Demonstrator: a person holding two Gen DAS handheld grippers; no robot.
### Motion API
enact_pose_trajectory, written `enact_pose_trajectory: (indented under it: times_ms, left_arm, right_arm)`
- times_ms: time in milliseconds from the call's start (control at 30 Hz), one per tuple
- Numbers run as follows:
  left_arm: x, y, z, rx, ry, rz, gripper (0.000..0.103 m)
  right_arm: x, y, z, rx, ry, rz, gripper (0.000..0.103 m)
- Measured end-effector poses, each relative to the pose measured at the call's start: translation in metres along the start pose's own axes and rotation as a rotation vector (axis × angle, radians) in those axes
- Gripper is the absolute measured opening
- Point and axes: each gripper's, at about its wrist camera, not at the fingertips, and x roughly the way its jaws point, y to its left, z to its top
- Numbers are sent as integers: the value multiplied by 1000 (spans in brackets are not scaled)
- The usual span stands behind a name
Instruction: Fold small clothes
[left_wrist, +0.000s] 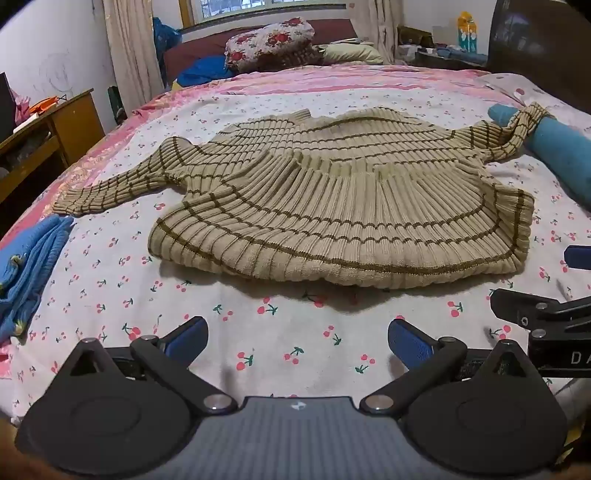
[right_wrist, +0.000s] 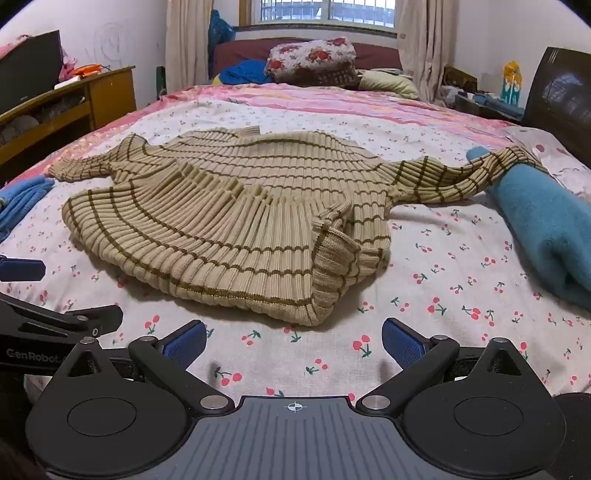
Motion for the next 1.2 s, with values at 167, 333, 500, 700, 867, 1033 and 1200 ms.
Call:
enact_pose_trajectory:
  times_ms: [167, 333, 500, 700, 867, 1033, 1200]
  left_arm:
    - [0, -3, -1, 8, 7, 2, 103]
    - [4, 1, -5, -4, 29, -10, 103]
    - [11, 3, -3, -23, 72, -16, 103]
    - [20, 1, -6, -4, 118, -6, 103]
    - [25, 4, -7, -27, 138, -18, 103]
    - [30, 8, -9, -78, 161, -33, 103]
    - [31, 8, -11, -82, 166, -30, 103]
  right_arm:
    - [1, 0, 0, -1, 2, -1, 101]
    - [1, 1, 0, -3, 7, -1, 101]
    - [7, 3, -3, -13, 23, -8, 101]
    - [8, 3, -5, -21, 48, -13, 101]
    - [10, 4, -4, -24, 59, -15, 100]
    - [10, 5, -4, -28, 64, -15, 100]
    - [11, 5, -4, -29, 67, -14, 100]
